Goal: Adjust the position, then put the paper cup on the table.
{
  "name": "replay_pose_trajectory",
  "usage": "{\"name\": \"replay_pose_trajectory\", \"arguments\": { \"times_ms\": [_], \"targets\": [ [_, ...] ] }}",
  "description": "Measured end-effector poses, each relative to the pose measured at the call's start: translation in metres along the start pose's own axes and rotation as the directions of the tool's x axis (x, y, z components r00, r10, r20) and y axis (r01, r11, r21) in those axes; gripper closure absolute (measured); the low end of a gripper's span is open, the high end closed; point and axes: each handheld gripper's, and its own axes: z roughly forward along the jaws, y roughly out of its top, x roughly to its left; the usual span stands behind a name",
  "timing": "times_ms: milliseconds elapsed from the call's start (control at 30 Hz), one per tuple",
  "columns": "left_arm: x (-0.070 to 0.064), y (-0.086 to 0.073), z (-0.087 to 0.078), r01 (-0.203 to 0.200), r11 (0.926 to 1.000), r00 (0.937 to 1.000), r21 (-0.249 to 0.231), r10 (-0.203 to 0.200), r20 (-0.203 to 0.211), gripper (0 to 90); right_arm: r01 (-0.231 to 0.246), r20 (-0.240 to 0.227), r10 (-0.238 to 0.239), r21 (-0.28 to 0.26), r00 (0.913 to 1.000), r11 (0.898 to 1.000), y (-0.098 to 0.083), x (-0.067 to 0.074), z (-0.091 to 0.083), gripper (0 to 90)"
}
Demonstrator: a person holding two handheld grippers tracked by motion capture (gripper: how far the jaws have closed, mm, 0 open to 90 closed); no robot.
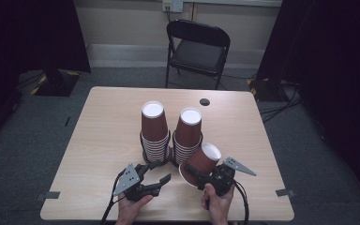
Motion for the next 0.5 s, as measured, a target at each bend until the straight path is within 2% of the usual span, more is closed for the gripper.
{"name": "replay_pose_trajectory", "arguments": {
  "times_ms": [100, 200, 367, 500],
  "targets": [
    [-0.001, -0.001, 0.002, 0.000, 1.0000, 1.0000, 0.000, 0.000, 0.004, 38.2, -0.009, -0.004, 0.009, 0.005, 0.9999, 1.000, -0.003, 0.001, 0.001, 14.3],
    [-0.002, -0.003, 0.005, 0.010, 0.9999, 0.9998, 0.003, -0.010, 0.014, 38.0, -0.053, -0.040, 0.053, -0.005, 0.9978, 0.999, -0.007, 0.002, 0.003, 14.4],
    [-0.003, -0.005, 0.008, 0.034, 0.9993, 0.9994, 0.017, -0.034, 0.004, 37.1, -0.086, -0.056, 0.086, -0.001, 0.9947, 0.996, -0.011, 0.004, 0.006, 14.4],
    [-0.003, -0.006, 0.008, 0.033, 0.9993, 0.9994, 0.018, -0.034, 0.010, 39.1, -0.101, -0.066, 0.102, 0.009, 0.9926, 0.995, -0.014, 0.006, 0.008, 14.4]
  ]
}}
